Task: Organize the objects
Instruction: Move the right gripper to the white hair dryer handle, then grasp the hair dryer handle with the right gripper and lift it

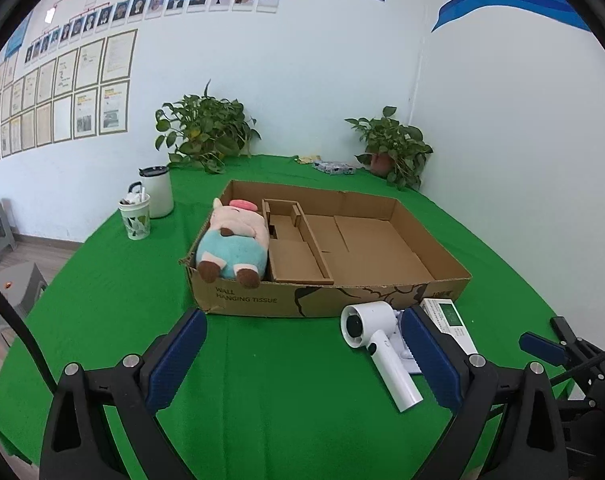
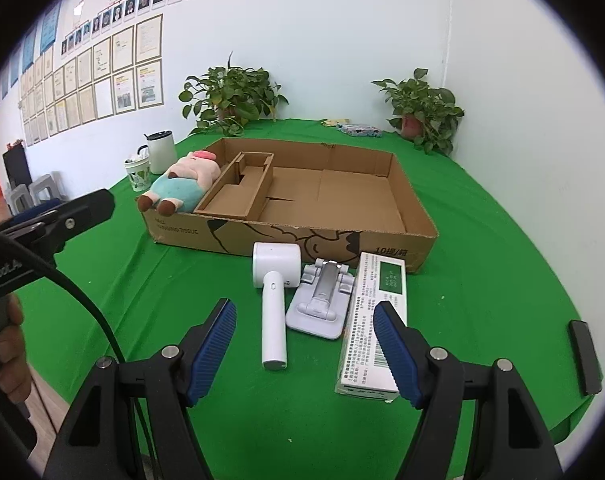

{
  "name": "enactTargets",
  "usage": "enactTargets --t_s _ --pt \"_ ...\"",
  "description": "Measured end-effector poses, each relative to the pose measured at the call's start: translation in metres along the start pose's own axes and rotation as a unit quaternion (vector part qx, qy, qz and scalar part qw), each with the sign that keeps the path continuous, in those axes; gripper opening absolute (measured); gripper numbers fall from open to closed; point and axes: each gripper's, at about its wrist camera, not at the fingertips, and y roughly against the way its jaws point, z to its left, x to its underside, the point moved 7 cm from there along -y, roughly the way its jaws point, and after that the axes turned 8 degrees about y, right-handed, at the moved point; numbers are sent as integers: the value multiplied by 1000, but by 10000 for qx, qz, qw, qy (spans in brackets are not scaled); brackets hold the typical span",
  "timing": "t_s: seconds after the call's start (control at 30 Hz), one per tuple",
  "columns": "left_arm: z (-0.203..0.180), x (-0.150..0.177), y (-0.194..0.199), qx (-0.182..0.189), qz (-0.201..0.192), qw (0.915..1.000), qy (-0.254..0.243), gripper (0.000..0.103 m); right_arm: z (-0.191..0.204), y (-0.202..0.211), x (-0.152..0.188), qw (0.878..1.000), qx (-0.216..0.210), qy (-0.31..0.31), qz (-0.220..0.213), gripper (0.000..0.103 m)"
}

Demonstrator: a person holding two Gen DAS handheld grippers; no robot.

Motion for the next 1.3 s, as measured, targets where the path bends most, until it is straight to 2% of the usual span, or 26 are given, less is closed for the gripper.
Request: enactTargets --t_s 0.07,0.17,0.3,0.37,0.47,0.63,0.67,0.73,0.8,0.87,0.9,0.93,1.0,1.13,1.17,1.27,1.3 --pt "1 -2 -11 132 121 9998 53 98 0 2 2 9998 -188 54 -73 71" --pt "1 -1 -30 275 352 9989 138 98 5 3 8 9969 -764 103 -132 71" --pt "0 10 -62 370 774 9963 99 98 14 -8 30 9881 -1522 134 174 71" --pt "-1 20 -77 489 1021 9935 148 98 18 -15 42 9843 -1732 118 335 71" --pt "-2 35 -98 733 1431 9866 290 97 22 -27 49 9820 -1831 182 427 71" --pt "-3 48 -136 804 1891 9775 486 89 28 -55 41 9824 -1722 363 635 69" --pt "-3 49 -140 853 1938 9759 532 88 29 -63 40 9823 -1686 394 709 65" --pt "-5 51 -152 934 2067 9718 651 84 32 -79 40 9820 -1577 406 953 50" --pt "-3 52 -165 953 2183 9683 750 83 35 -91 42 9805 -1523 393 1182 46" --pt "-1 53 -173 974 2255 9660 803 83 36 -102 46 9798 -1413 434 1347 38" --pt "0 54 -177 997 2296 9646 826 83 36 -106 49 9793 -1356 452 1437 29" --pt "1 54 -180 1013 2329 9636 839 83 36 -111 52 9783 -1321 442 1534 25" --pt "2 56 -185 1059 2411 9610 844 79 35 -112 55 9779 -1336 356 1568 25" --pt "-4 65 -189 1284 2661 9517 837 78 37 -98 65 9768 -1357 354 1620 24" --pt "-7 69 -189 1407 2736 9476 863 78 38 -93 69 9741 -1447 261 1715 25" --pt "-16 83 -189 1865 3065 9267 1119 78 51 -73 84 9622 -1928 43 1924 29" --pt "-20 88 -188 1989 3161 9202 1172 78 54 -67 87 9595 -2073 19 1905 39"
